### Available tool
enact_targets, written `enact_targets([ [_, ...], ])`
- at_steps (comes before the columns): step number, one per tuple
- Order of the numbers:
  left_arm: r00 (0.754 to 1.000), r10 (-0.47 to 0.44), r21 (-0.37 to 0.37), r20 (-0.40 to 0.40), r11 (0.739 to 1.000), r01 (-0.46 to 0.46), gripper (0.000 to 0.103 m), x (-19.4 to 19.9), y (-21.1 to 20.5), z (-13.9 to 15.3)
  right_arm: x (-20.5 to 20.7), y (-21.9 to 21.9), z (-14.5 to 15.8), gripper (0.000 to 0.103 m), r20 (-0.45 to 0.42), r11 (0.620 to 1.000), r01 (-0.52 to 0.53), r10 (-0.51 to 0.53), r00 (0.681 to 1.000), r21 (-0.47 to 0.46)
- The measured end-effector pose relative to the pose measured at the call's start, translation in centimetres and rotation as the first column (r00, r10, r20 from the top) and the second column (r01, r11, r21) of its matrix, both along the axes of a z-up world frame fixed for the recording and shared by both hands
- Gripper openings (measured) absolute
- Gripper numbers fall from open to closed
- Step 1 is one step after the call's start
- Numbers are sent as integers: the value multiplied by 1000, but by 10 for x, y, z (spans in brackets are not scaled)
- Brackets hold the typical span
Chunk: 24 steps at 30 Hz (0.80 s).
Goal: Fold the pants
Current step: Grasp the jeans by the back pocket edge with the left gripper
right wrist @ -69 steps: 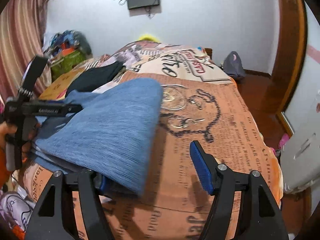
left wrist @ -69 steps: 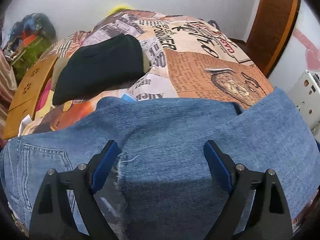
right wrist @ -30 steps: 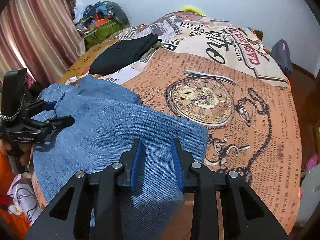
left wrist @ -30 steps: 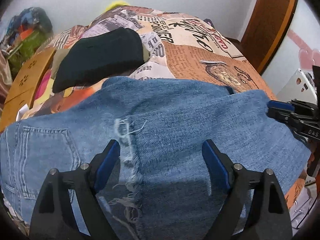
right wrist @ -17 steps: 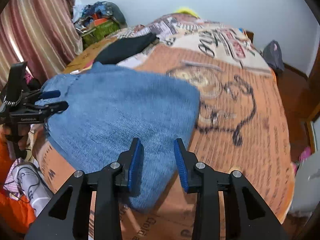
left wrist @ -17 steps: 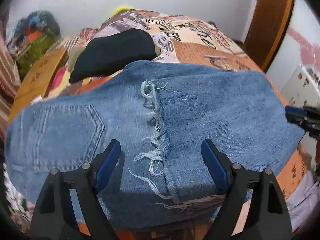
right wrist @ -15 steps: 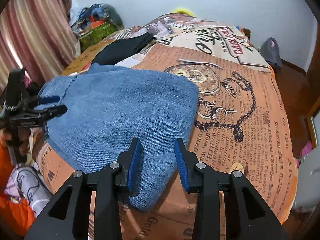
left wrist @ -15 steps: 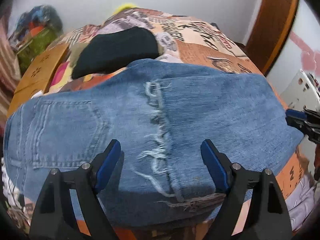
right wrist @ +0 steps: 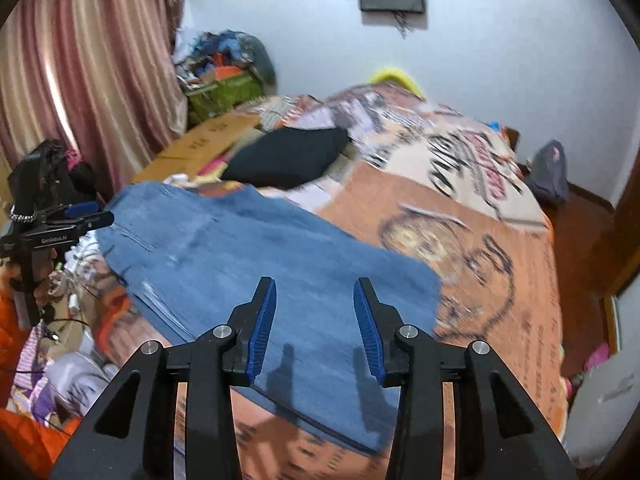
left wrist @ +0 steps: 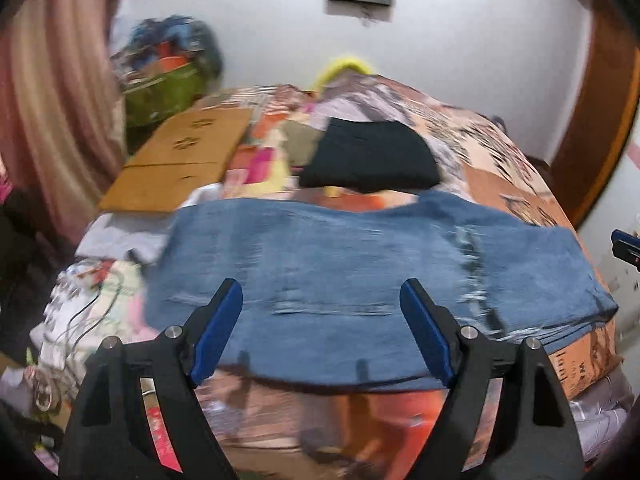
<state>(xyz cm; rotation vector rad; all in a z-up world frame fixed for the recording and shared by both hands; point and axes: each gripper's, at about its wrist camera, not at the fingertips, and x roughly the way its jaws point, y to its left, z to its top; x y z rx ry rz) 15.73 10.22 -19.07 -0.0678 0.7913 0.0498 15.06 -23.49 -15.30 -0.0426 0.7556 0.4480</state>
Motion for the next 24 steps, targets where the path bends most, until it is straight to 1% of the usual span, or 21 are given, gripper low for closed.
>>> enact_targets([
  [2,999,43,-18,0,999,-43,82,-10,24,-1,4,16,4,37,13,999,-29,29,999,12],
  [5,995,102,-64,-20,993,-103,82,-24,58,-10,11,42,6,39,26,997,-77,77,997,25],
  [6,994,110,-79,-28,991,-112,82,-27,64,-14,14,51,5,41,27,995,-92,91,995,29],
  [9,989,123,-159,-80,978,-134,82,-34,83,-35,21,75,1,41,28,991,-128,127,991,26],
  [12,985,117,-203,-127,969,-141,82,-33,88,-56,24,98,-9,42,13,988,-155,154,988,5],
  [14,982,102,-247,-159,959,-140,82,-30,90,-70,27,109,-18,42,-6,986,-165,165,986,-15],
  [16,979,82,-315,-189,939,-139,82,-25,94,-84,27,115,-26,42,-25,985,-165,164,986,-42],
  [18,975,66,-355,-210,924,-139,82,-20,95,-94,28,119,-35,42,-51,984,-163,160,986,-68],
  [22,979,46,-393,-197,911,-122,82,-12,94,-99,33,124,-53,42,-118,981,-157,143,983,-110],
  [23,980,42,-405,-194,907,-119,82,-11,94,-99,34,125,-59,42,-138,981,-155,138,981,-120],
  [24,981,33,-430,-193,896,-114,82,-9,95,-101,33,125,-63,44,-142,980,-156,138,980,-127],
])
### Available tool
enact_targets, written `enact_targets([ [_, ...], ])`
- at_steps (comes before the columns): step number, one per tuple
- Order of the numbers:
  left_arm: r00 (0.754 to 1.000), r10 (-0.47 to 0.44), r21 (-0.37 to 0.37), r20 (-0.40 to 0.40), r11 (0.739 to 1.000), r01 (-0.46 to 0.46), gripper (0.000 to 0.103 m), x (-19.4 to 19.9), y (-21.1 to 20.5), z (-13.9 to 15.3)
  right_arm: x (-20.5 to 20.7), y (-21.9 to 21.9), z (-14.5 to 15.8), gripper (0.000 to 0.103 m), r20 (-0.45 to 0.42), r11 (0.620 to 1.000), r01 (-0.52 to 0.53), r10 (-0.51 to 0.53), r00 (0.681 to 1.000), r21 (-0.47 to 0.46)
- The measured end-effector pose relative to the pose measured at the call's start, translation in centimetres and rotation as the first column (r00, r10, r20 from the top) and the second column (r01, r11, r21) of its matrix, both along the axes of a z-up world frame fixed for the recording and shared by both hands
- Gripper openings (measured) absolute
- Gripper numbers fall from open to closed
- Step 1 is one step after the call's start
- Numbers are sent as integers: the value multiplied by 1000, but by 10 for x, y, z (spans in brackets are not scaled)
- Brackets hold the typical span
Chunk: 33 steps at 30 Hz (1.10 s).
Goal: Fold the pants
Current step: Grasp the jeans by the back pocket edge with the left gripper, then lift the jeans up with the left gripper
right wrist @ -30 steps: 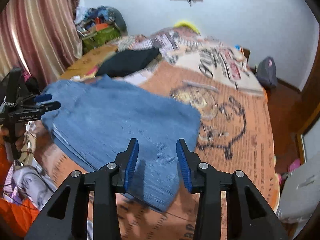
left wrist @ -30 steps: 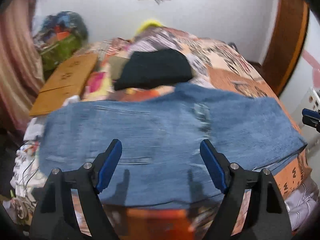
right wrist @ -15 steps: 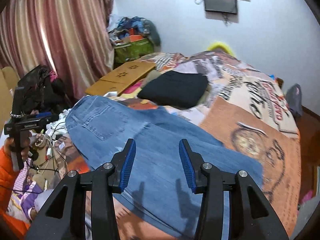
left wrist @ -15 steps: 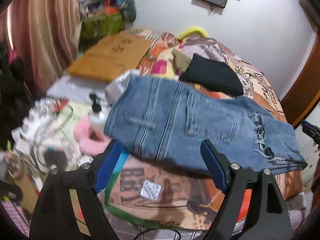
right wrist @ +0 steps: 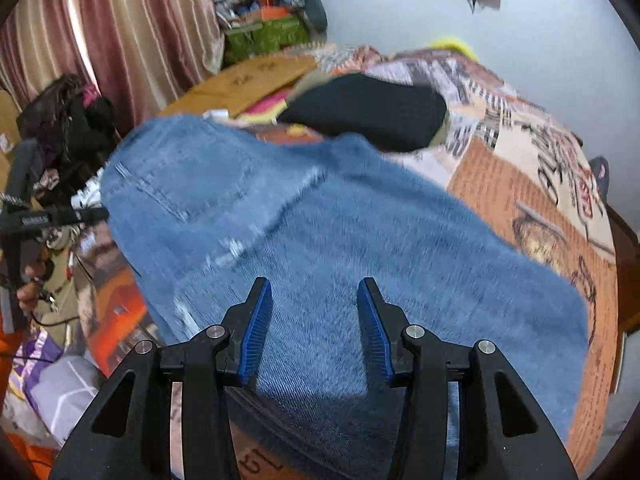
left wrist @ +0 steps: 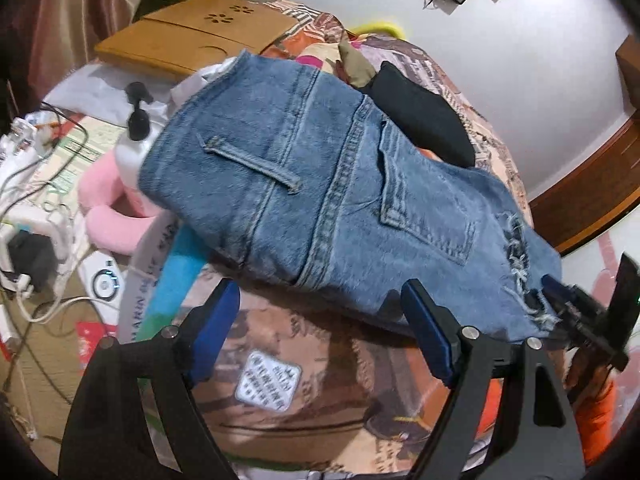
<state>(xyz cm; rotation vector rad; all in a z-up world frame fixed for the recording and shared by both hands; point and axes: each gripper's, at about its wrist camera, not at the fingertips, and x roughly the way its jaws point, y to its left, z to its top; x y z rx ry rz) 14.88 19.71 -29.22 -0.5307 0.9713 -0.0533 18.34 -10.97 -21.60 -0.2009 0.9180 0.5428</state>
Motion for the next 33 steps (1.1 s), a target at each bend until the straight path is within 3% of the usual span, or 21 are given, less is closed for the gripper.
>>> enact_targets([
  [5,1000,8,-63,-19,998,-9,82,15,4,-13,-5,5,-1,48,29,999,-8,9,1000,-35],
  [8,1000,29,-109,-9,994,-29,88,20,8,-17,-1,5,-2,49,8,1000,-1,2,1000,-18],
  [13,997,71,-107,-15,992,-72,88,35,11,-18,0,6,-3,50,3,1000,-10,10,1000,-24],
  [17,996,86,-17,0,996,-86,79,46,4,-14,0,5,-4,50,-3,1000,-10,10,1000,-12],
  [19,994,111,51,11,992,-112,61,48,0,-13,0,5,-4,50,-5,1000,-9,9,1000,-7],
  [22,991,125,104,44,986,-129,42,48,-3,-7,0,5,-5,50,-6,1000,-10,10,1000,-3],
  [23,991,127,112,53,985,-132,40,48,-4,-5,1,5,-5,50,-8,1000,-10,10,1000,-1],
  [28,990,86,288,111,951,-115,32,48,-28,16,1,3,-3,49,-17,1000,-5,5,1000,18],
  [33,978,76,299,197,945,-133,31,41,-31,47,-2,-9,9,49,-7,996,42,-42,999,74],
])
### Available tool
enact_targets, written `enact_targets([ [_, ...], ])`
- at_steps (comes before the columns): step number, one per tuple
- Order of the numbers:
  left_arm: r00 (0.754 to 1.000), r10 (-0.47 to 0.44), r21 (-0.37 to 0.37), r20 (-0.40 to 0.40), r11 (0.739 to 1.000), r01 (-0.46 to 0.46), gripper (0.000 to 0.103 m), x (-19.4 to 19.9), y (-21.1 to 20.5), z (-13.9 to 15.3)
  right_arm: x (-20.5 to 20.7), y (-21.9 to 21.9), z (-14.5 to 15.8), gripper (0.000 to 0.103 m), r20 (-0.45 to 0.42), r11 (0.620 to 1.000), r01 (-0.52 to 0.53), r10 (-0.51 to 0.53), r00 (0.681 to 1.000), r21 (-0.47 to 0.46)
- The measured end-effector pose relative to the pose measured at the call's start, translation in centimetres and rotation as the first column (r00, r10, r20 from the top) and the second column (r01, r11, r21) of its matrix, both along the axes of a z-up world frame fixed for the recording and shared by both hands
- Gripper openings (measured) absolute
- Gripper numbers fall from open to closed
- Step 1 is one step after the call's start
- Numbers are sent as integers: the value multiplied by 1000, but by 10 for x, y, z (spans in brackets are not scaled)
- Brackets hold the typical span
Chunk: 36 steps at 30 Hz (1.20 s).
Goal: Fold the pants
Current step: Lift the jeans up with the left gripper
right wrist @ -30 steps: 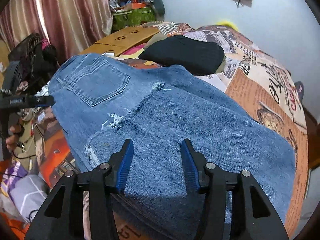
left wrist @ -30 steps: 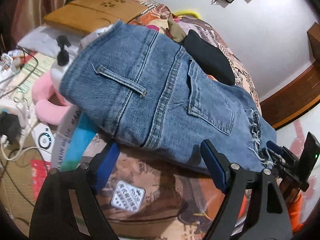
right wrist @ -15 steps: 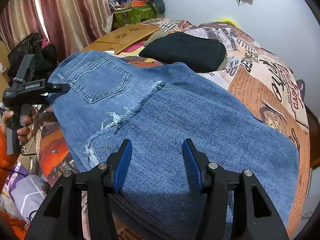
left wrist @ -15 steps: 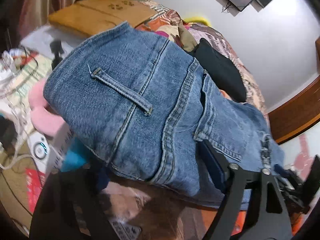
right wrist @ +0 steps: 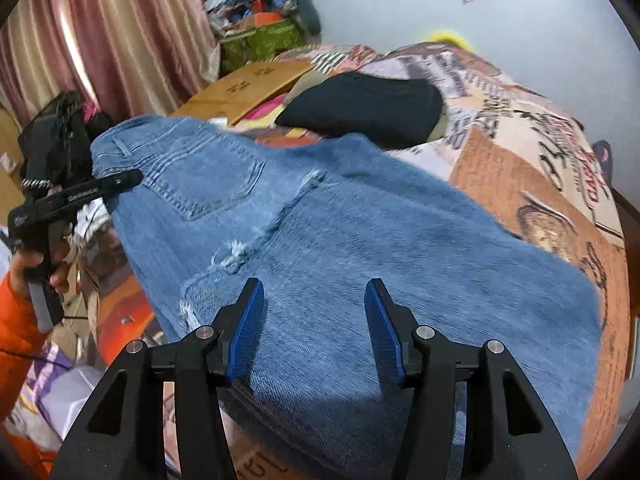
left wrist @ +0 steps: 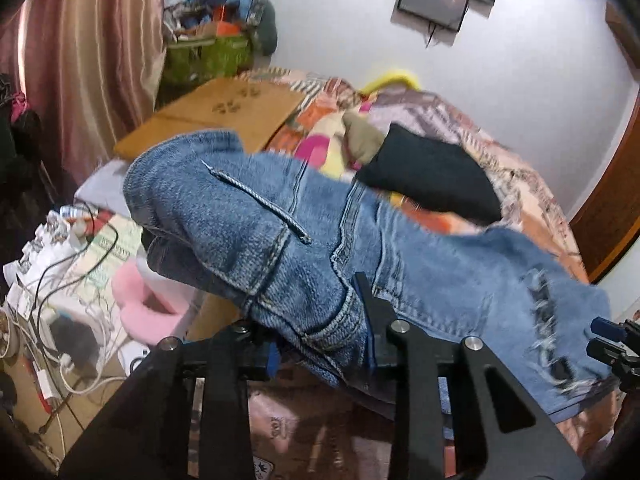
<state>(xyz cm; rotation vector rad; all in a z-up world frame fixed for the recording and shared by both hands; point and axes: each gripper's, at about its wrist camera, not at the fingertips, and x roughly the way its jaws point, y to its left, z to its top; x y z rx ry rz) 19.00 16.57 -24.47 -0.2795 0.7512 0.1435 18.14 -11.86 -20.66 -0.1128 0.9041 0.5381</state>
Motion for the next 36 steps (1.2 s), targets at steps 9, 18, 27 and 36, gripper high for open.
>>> enact_targets([
  [9,995,-77,98,66,993,70,31,2,-36,48,-12,-68,23,49,47,986,166,-166,985,3],
  [18,969,-185,170,165,973,157,31,6,-92,108,-29,-151,8,49,2,932,360,-360,933,-24],
  [27,912,-328,273,246,926,260,29,-2,-171,155,-31,-168,-10,50,5,936,352,-352,936,11],
  [36,852,-472,306,226,865,397,23,5,-245,168,-36,-175,-15,52,17,945,318,-320,947,70],
])
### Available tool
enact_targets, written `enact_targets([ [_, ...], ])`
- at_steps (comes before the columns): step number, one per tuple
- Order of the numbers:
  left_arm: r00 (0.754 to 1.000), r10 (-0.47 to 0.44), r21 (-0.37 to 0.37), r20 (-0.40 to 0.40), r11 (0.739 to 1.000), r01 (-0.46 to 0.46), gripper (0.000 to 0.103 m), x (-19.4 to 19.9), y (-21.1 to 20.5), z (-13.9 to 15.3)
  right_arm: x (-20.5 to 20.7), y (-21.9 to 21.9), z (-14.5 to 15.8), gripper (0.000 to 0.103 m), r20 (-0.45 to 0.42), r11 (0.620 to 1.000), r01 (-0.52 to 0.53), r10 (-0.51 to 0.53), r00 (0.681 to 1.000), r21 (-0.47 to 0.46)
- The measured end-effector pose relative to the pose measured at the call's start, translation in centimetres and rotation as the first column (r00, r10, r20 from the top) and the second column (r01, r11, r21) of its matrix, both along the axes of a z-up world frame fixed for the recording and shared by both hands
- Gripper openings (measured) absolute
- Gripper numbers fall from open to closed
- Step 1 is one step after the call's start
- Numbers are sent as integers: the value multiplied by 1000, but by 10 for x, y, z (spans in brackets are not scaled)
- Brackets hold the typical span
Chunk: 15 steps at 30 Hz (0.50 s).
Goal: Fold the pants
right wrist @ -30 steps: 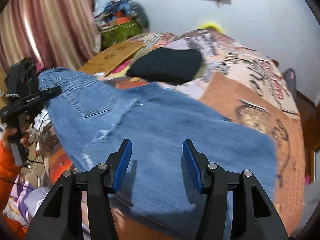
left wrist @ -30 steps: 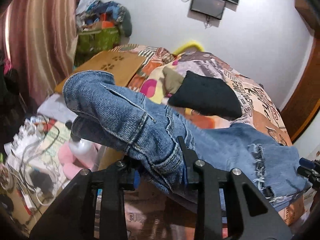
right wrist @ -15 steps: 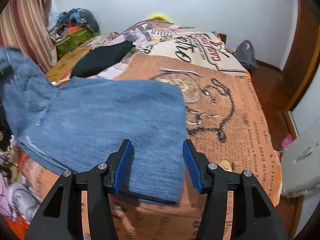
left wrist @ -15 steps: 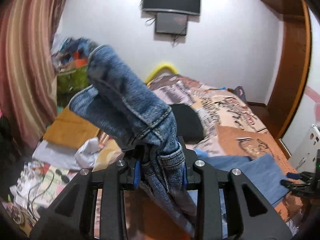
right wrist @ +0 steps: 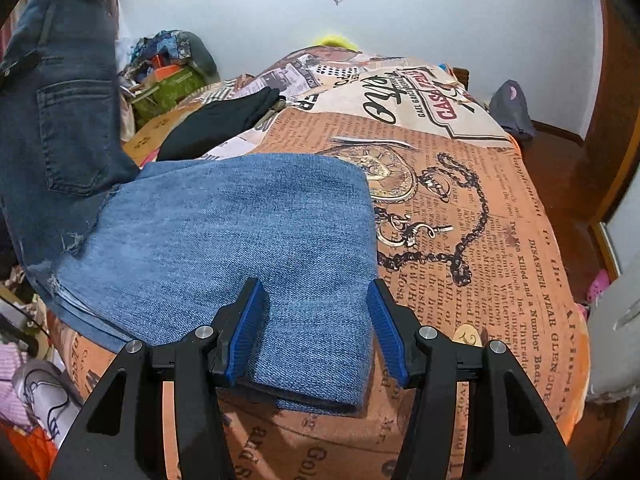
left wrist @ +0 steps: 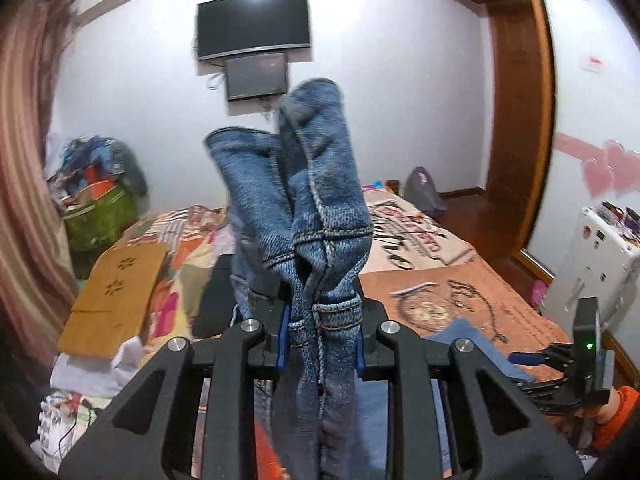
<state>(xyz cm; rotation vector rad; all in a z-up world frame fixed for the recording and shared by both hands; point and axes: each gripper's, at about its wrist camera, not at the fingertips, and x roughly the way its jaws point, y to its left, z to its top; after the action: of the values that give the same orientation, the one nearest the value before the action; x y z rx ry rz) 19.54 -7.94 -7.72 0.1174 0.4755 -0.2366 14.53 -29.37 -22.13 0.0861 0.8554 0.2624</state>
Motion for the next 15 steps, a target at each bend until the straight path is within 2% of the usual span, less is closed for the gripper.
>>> enact_targets([
  [8,988,-141,10,-57,990,142,22,5,-69,-13,0,-5,-3,52,7,999,-14,14,1000,42],
  [15,952,-254,4,-169,966,259,22,1,-119,-49,2,-8,-4,52,5,998,-18,18,1000,61],
])
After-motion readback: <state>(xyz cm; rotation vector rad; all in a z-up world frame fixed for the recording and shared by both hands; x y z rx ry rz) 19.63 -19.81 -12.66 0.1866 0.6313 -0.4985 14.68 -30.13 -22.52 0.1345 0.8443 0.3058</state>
